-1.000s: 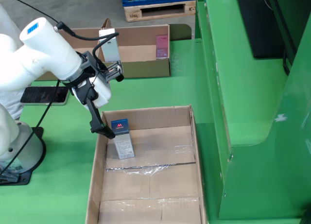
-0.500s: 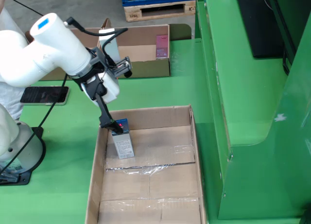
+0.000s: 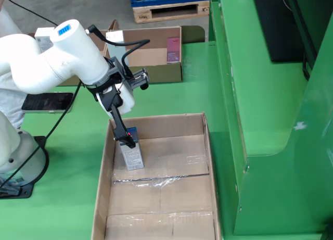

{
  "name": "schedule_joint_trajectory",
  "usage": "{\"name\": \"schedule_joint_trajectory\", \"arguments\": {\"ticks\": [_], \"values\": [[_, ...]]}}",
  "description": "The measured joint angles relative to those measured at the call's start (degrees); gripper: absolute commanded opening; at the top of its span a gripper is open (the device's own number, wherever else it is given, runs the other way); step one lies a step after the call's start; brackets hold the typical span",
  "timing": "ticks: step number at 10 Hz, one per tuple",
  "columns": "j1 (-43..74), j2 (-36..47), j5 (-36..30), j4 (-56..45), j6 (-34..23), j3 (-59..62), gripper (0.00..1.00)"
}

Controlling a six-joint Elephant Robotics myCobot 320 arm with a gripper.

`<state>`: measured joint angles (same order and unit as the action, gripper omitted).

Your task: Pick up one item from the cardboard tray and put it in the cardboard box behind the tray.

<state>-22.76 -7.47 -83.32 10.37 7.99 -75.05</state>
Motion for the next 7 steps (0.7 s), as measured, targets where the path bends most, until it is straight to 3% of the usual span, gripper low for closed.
{"name": "schedule_joint_trajectory", "arguments": {"ticks": [7], "values": [[4.22, -7.82, -3.25, -6.95, -1.05, 9.05, 1.0]]}}
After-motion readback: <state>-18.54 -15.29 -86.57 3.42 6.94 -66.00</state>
